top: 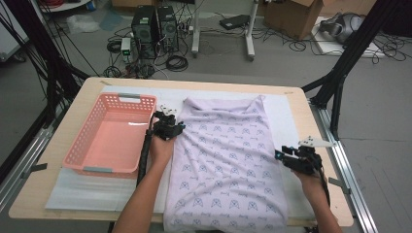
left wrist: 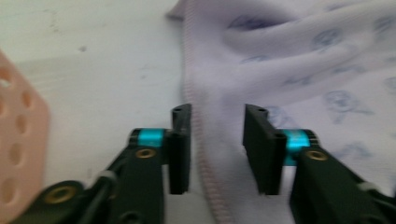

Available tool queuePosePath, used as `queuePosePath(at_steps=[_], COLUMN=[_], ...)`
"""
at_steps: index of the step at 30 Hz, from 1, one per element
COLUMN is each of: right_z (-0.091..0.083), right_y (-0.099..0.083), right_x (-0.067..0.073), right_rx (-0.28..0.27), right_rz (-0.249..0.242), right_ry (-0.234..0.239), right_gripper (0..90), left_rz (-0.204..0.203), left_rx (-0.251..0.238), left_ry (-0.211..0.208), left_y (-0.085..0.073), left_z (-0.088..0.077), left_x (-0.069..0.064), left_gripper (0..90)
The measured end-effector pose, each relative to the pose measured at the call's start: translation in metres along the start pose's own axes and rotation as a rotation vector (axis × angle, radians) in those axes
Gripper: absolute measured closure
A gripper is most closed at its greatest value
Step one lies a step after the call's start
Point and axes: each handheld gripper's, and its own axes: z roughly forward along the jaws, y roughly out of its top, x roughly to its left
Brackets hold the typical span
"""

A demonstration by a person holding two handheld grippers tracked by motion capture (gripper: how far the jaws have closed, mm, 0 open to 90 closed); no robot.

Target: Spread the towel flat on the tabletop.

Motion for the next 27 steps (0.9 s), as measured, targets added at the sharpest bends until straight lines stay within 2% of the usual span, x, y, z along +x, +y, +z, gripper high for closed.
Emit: queuePosePath(at_steps=[3,4,5,6,8,9,10,11,12,13,14,15,17,20,21,22,24,25,26,27], right_z=[0.009,0.008,0.008,0.009,0.013,0.016,0.018,0.02,0.021,0.02,0.018,0.017,0.009,-0.003,-0.006,-0.009,-0.014,-0.016,-0.018,-0.019], right_y=[-0.013,-0.013,-0.01,-0.008,-0.003,-0.002,-0.001,0.0,0.0,-0.001,-0.001,-0.001,-0.003,-0.006,-0.008,-0.01,-0.014,-0.016,-0.018,-0.019], right_x=[0.007,0.008,0.008,0.008,0.009,0.008,0.004,0.002,0.0,0.0,0.001,0.001,0.002,0.006,0.008,0.01,0.014,0.016,0.018,0.019], right_rx=[0.065,0.058,0.074,0.087,0.093,0.085,0.075,0.069,0.059,0.057,0.058,0.055,0.037,0.01,0.012,0.013,0.015,0.016,0.015,0.018], right_rz=[-0.04,-0.048,-0.051,-0.065,-0.111,-0.117,-0.106,-0.083,-0.05,-0.039,-0.037,-0.035,-0.025,-0.022,-0.023,-0.023,-0.029,-0.034,-0.036,-0.037], right_ry=[-0.005,-0.011,0.0,0.009,-0.081,-0.132,-0.159,-0.174,-0.17,-0.175,-0.188,-0.19,-0.172,-0.138,-0.133,-0.12,-0.108,-0.104,-0.099,-0.093], right_gripper=[58.1,64.0,80.9,86.7,87.6,87.6,87.6,87.3,85.7,79.8,70.8,66.8,63.3,60.0,59.4,59.0,58.8,58.8,58.8,58.9], left_rz=[0.002,0.015,0.019,0.016,0.014,0.022,0.023,0.043,0.064,0.076,0.08,0.086,0.111,0.131,0.167,0.203,0.205,0.193,0.188,0.194], left_rx=[-0.028,-0.032,-0.028,-0.013,0.022,0.017,0.005,0.008,0.018,0.027,0.034,0.044,0.084,0.127,0.137,0.108,0.102,0.104,0.103,0.096], left_ry=[-0.066,-0.083,-0.101,-0.113,-0.157,-0.179,-0.196,-0.219,-0.224,-0.229,-0.227,-0.224,-0.198,-0.191,-0.179,-0.147,-0.135,-0.137,-0.13,-0.058], left_y=[0.0,-0.001,-0.002,-0.002,-0.003,-0.004,-0.006,-0.009,-0.011,-0.014,-0.017,-0.02,-0.028,-0.039,-0.043,-0.046,-0.047,-0.047,-0.046,-0.045], left_z=[-0.01,-0.014,-0.017,-0.018,-0.023,-0.028,-0.032,-0.038,-0.042,-0.045,-0.047,-0.049,-0.052,-0.053,-0.053,-0.055,-0.058,-0.057,-0.057,-0.057], left_x=[-0.006,-0.009,-0.01,-0.011,-0.014,-0.017,-0.02,-0.024,-0.027,-0.029,-0.029,-0.03,-0.032,-0.035,-0.036,-0.038,-0.036,-0.034,-0.034,-0.034], left_gripper=[48.3,47.0,46.5,45.7,42.5,43.2,45.3,46.7,46.4,46.0,45.8,45.2,43.3,42.7,43.9,47.5,77.9,86.8,87.7,87.9])
